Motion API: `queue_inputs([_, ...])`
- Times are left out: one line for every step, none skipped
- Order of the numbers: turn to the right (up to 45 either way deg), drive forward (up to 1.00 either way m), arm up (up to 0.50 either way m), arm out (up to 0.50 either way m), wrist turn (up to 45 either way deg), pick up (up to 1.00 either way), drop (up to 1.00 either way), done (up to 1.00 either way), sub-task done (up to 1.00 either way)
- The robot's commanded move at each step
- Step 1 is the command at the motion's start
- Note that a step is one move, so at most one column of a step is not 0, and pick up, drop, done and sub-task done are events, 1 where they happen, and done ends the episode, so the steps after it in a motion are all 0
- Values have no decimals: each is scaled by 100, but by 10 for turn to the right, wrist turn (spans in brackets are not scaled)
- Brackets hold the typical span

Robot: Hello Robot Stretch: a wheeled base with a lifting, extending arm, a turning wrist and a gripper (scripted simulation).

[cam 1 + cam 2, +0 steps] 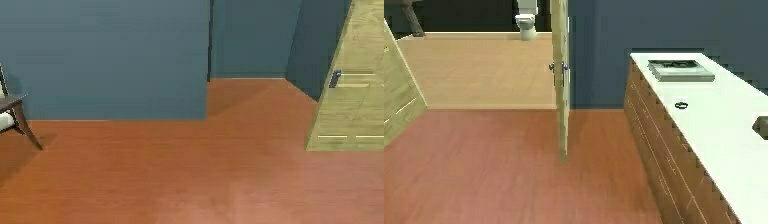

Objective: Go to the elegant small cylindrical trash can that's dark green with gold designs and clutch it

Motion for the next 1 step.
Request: queue_inputs([450, 0, 0, 0, 0, 0, 0, 0, 0])
